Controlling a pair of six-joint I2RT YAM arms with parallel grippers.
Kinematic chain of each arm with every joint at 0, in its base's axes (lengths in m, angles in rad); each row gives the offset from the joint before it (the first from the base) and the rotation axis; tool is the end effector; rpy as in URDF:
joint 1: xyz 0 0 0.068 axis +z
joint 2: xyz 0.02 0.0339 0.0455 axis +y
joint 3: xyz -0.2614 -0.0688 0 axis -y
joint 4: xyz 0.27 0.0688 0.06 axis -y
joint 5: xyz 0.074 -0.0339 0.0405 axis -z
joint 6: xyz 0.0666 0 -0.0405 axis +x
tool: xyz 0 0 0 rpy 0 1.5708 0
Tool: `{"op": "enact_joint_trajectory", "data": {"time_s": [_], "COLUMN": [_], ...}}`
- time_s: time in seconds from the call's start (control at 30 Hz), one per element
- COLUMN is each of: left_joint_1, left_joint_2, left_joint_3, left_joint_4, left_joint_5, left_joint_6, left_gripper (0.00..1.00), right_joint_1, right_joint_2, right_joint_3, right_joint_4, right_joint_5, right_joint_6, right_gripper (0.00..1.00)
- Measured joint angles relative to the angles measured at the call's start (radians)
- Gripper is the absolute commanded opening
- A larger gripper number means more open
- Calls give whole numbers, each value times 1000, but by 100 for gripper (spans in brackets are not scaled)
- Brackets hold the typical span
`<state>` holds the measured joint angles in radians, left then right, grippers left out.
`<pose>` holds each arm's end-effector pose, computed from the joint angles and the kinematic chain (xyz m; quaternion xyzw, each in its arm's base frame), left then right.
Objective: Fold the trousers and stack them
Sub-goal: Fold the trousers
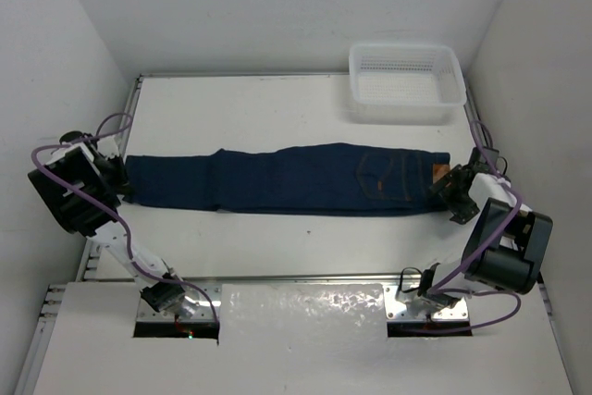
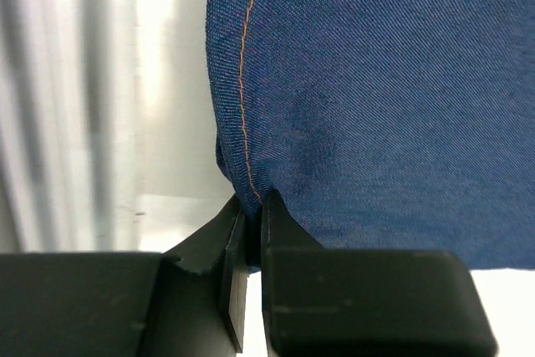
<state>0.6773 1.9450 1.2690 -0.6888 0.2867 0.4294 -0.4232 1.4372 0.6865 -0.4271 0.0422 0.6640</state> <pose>0.3172 0.2309 0.0997 -0.1071 0.9788 -0.0674 0.1613 0.2517 -0.1165 0.1024 0.5107 0.8371 0.0029 0.1963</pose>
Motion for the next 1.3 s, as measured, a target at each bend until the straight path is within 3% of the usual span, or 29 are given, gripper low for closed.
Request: {"op": "enact_joint_trajectory", "data": {"time_s": [0.33, 0.77, 0.97, 1.3], "left_joint_1": [-5, -71, -221, -618], "left_joint_2": [-4, -167, -225, -288], "left_joint_3": [19, 288, 320, 356], "left_joint_4": [-115, -291, -320, -171], "left_joint_5": [70, 299, 432, 566], "left_joint_6": [8, 56, 61, -44], "left_gripper": [0, 0, 0, 0], "right_joint_1": [0, 28, 107, 147], "right_joint_2": [-11, -76, -76, -72], "right_joint_3": [5, 60, 63, 79], "right_joint_4": [-1, -8, -8, 11], "right_joint_5": [2, 36, 51, 31], "right_joint_6": [-10, -93, -131, -158], "right_gripper": [77, 76, 76, 76]}}
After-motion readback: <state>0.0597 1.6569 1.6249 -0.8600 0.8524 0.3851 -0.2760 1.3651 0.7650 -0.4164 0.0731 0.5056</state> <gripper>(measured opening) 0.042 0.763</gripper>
